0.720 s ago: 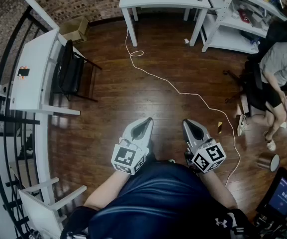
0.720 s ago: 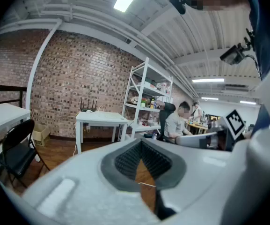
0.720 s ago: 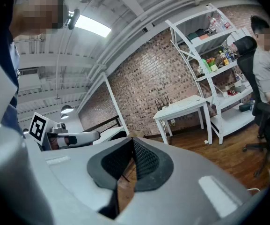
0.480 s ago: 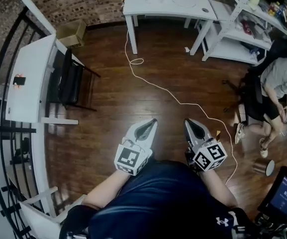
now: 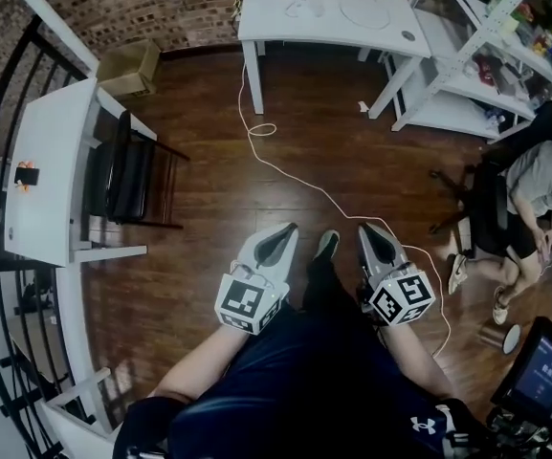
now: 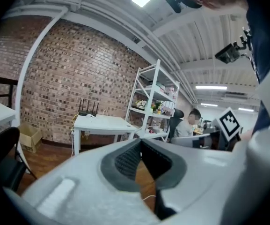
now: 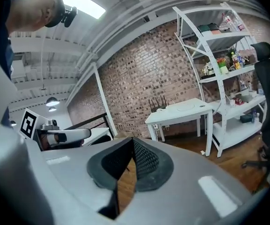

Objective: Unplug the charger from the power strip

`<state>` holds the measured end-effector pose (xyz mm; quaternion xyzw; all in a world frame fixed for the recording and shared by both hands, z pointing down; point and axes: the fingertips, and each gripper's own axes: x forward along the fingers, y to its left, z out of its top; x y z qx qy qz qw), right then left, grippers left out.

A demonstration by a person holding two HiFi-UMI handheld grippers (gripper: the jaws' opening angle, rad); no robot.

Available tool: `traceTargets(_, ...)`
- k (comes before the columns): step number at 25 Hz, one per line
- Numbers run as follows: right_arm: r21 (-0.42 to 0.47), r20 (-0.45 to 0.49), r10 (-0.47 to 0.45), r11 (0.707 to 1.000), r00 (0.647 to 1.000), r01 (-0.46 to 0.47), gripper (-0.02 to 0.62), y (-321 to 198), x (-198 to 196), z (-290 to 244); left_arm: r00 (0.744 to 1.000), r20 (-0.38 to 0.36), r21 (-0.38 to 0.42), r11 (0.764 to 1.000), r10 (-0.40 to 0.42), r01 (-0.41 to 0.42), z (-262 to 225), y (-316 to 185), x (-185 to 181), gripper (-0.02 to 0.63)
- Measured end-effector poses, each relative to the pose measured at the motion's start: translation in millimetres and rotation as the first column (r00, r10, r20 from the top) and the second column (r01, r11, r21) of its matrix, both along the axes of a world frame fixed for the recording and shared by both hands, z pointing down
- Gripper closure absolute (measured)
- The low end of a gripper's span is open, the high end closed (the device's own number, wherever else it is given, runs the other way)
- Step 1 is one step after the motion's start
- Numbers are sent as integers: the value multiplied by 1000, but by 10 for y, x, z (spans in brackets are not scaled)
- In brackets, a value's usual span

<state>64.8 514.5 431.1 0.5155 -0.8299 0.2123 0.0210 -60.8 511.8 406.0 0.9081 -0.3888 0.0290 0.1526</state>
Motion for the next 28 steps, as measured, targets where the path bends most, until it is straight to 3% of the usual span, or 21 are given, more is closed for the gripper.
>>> traceTargets(9,50,60,-100,994,993,97,584,-1455,291,-120,994,47,3,995,-102,102,-129,-1305,276,601)
traceTargets(15,15,44,-125,992,991,124,584,-2217,684,-52,991,44,-11,992,-128,128,-204,-2073,625,601)
traceTargets(23,25,14,-78,997,997,78,584,-3249,880,-21,990,52,34,991,-129,127,-210,-3102,573,601)
traceTargets(28,1,-39,-22,1000,999,22,584,-4037,841,147,995,50,25,996,-82,81,39,-4001,412,591)
